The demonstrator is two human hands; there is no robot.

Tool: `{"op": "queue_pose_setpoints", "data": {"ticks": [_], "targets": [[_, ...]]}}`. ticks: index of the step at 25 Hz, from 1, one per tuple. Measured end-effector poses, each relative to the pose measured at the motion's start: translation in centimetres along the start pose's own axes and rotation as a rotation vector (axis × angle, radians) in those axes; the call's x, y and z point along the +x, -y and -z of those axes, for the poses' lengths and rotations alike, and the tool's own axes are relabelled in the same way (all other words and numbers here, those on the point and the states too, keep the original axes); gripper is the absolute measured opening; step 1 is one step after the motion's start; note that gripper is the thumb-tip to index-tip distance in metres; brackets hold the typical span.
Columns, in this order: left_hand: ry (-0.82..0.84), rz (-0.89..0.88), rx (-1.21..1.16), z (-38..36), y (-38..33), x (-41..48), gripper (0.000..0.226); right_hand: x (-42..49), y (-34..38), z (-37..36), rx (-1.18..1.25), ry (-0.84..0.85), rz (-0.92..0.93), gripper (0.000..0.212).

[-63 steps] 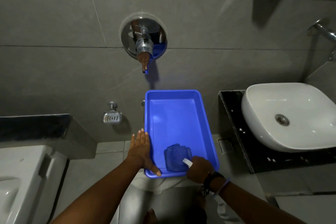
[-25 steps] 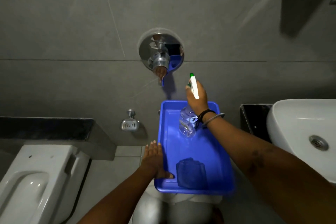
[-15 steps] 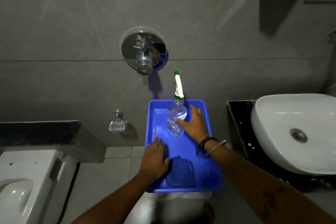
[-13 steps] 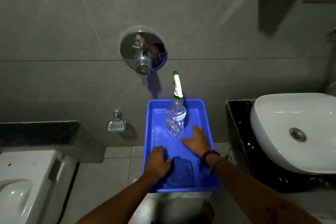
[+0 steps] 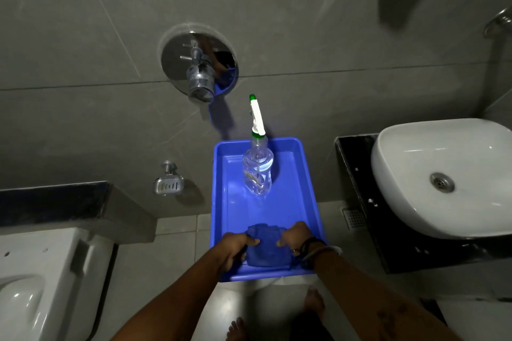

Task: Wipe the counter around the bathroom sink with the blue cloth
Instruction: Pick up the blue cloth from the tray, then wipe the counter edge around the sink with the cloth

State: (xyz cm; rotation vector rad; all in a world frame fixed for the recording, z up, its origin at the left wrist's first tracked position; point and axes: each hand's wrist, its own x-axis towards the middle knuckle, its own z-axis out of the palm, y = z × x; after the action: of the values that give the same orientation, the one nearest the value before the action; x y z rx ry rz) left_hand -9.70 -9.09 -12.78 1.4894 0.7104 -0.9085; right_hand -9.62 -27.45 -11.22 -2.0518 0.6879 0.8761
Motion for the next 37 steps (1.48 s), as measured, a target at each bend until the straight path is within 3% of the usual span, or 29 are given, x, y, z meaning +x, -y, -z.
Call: {"op": "queue_pose_setpoints", "data": {"ticks": [5, 8, 12, 15, 19, 22, 23, 24, 26, 28, 33, 37], "targets": [[0.482, -0.122, -0.342, -0.3, -1.8, -1.1, 0.04, -3.4, 0.4, 3.1, 0.35, -0.037, 0.12, 0.045], [0.567, -0.127, -0.33, -3.0, -2.2, -1.9, 0.045, -5.2, -1.4, 5.2, 0.486, -0.1, 0.165, 0.042], [0.485, -0.094, -0.293, -7.7, -2.5, -3.2, 0.045, -6.7, -5.1, 8.0, 0.545, -0.134, 0.172, 0.02], [0.333, -0.141, -0.188, -13.0, -3.0, -4.2, 0.04, -7.7, -8.4, 12.5, 0.515, -0.102, 0.149, 0.011], [-0.103, -0.448, -0.118, -22.1, -3.1, -5.6, 0.01, -8.9, -13.3, 20.8, 0.515, -0.19, 0.237, 0.002], [-0.228, -0.797, 0.104, -29.7, -0.4, -6.1, 0.017, -8.9, -17.0, 27.7, 0.574, -0.32, 0.318, 0.01], [-0.193, -0.842, 0.224, -32.2, 1.3, -5.8, 0.034, -8.7, -18.2, 29.5, 0.586, -0.343, 0.33, 0.009], [-0.067, -0.848, 0.417, -34.0, 3.3, -5.4, 0.064, -8.6, -19.1, 30.9, 0.583, -0.366, 0.337, 0.008], [0.216, -0.783, 1.037, -37.4, 7.3, -4.0, 0.119, -7.9, -20.9, 33.2, 0.514, -0.404, 0.341, 0.008], [0.228, -0.785, 1.48, -39.2, 10.0, -2.6, 0.135, -6.9, -22.0, 34.3, 0.437, -0.405, 0.346, 0.007], [0.028, -0.909, 1.495, -40.3, 10.2, -2.3, 0.122, -3.6, -23.2, 33.8, 0.252, -0.498, 0.366, 0.011], [-0.009, -0.842, 1.498, -42.2, 9.7, -1.9, 0.127, -1.3, -24.0, 32.0, -0.049, -0.664, 0.368, 0.042]]}}
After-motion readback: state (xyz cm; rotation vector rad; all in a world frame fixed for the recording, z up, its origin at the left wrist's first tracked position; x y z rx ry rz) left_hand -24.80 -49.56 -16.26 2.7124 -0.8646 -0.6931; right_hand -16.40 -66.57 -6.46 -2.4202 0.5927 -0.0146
